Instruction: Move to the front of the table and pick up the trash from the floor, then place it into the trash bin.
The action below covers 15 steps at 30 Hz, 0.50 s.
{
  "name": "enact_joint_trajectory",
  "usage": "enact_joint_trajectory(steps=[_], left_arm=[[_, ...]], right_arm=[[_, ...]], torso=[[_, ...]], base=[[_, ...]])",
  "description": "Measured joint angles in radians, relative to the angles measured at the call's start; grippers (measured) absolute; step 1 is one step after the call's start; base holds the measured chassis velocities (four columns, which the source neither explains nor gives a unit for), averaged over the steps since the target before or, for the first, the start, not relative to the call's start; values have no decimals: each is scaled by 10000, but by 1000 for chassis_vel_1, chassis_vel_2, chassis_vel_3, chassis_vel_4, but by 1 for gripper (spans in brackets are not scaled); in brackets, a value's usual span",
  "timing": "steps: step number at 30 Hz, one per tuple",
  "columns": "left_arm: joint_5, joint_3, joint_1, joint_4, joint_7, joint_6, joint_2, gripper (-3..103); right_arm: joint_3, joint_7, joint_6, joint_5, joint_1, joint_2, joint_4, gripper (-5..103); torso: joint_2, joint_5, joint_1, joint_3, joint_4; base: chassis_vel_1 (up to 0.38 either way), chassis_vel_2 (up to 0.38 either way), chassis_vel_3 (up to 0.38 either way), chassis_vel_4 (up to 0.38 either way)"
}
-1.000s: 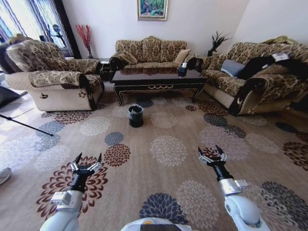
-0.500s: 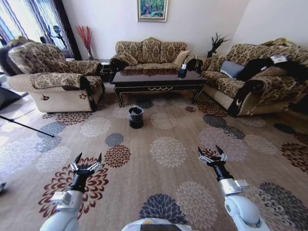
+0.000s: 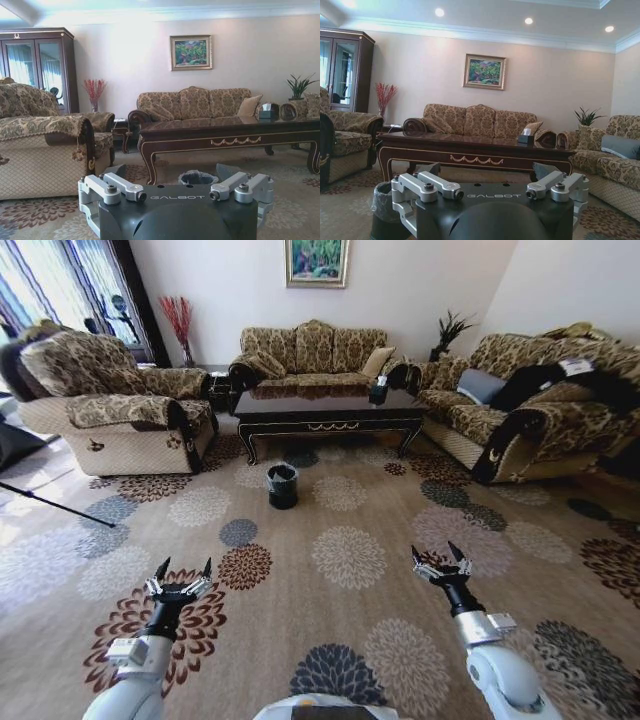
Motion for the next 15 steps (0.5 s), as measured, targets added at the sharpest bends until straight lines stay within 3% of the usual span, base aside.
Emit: enact_joint_trajectory(steps=[15], left_arm=[[0, 0, 0, 0, 0, 0, 0, 100]], right_arm=[[0, 0, 0, 0, 0, 0, 0, 100]], torso=[[547, 0, 233, 310, 0]], base=[[0, 0, 0, 0]])
